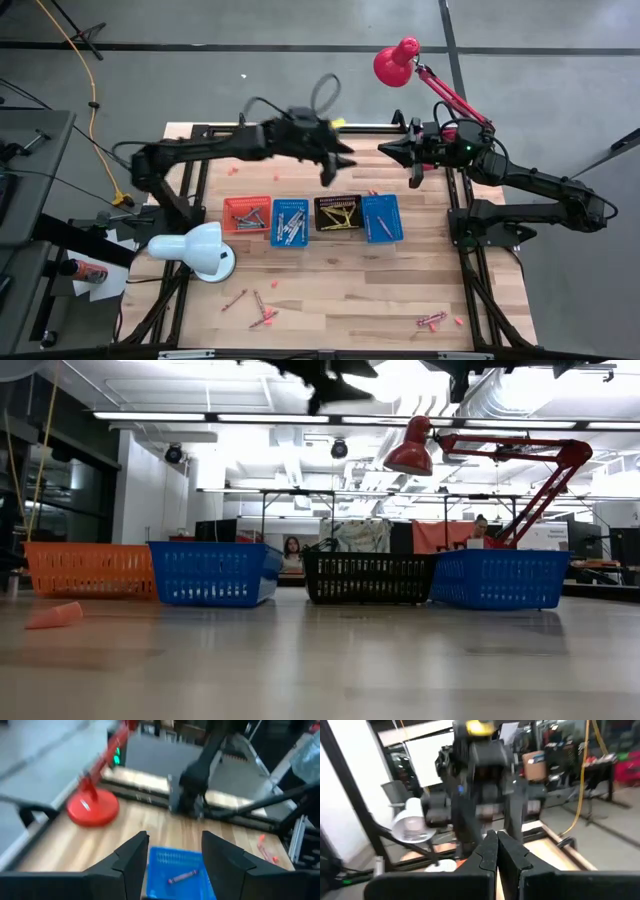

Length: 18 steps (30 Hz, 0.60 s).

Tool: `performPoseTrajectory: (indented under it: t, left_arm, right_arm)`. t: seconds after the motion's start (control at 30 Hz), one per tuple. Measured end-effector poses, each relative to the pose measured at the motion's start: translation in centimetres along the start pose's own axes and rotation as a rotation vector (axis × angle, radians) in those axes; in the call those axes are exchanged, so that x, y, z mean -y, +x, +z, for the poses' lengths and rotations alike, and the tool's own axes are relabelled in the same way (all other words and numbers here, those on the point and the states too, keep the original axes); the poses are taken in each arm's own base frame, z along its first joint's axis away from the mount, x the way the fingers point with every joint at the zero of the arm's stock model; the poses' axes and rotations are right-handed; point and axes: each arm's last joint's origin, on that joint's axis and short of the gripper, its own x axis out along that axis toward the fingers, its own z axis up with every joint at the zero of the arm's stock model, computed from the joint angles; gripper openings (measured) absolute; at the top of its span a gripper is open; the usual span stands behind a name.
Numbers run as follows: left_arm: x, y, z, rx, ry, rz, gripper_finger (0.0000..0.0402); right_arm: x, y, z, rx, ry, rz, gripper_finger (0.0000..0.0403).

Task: Sort crayons
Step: Put the pink crayon into the right blue bin

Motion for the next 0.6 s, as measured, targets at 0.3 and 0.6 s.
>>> performPoseTrajectory:
  t: [0.3,0.6]
  left_arm:
    - [3.4,-8.0,-2.6,0.206,0.011,-0.091,0.0161]
    - [5.0,-13.1,-7.3,0.4,0.012,-0.041,0.0161]
  right_arm:
    - [-1.3,0.4,-0.4,-0.03,0.147,0.075,0.0]
    - [-2.3,0.6,-0.7,-0.022,0.243,0.001,0.0]
